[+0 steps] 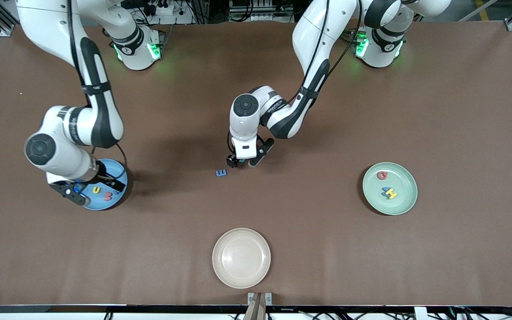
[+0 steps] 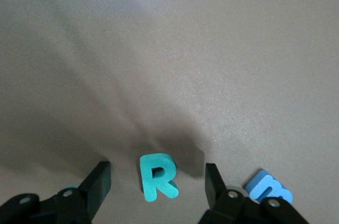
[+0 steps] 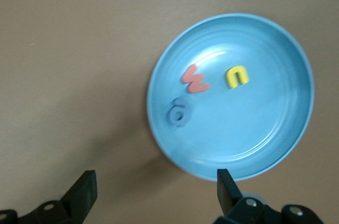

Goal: Sort upper and lower case letters into plates

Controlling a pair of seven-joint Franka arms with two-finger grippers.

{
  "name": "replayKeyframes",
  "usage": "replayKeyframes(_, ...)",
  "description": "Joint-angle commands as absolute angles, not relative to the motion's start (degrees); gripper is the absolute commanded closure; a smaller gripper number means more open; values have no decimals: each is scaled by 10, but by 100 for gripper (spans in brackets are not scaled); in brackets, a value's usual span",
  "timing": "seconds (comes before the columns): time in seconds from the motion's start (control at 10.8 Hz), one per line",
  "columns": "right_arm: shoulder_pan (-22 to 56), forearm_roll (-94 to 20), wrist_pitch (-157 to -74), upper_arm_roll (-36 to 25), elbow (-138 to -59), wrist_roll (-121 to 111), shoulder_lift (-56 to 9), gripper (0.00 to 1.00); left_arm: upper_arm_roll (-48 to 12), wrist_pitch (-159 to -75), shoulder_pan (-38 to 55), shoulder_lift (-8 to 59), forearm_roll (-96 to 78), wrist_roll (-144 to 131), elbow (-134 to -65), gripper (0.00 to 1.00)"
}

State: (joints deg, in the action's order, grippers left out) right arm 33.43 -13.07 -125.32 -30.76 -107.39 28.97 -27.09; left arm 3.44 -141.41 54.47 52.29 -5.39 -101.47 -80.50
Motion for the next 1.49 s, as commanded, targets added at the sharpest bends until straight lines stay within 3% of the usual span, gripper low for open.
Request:
replayKeyframes(0.0,325,-132,-1215,-290,-1013,335,-304,0,43,-1413,553,537,-34,-1035,-788,30)
replayKeyframes(0.19,323,-133,-1215,-283,-1007,345,-305,0,43,-1412,553,541,-22,-1034,-788,56)
replayKeyframes(0.37,323,-134,-1215,-282,-1005,345,-306,0,43,-1412,553,548,-23,-1034,-788,67)
replayKeyframes(0.47,324,-134,-1215,-282,-1004,345,-308,0,43,-1412,552,549,-22,-1034,-788,83)
replayKeyframes(0.65,324,-155,-1214,-282,-998,345,-309,0,43,-1410,551,548,-18,-1028,-788,96)
replayKeyframes(0.74,324,-158,-1214,-282,-994,346,-309,0,43,-1401,548,544,-14,-1022,-788,100)
replayKeyframes(1.4,303,-166,-1207,-259,-977,401,-313,0,48,-1292,510,489,-12,-883,-767,100)
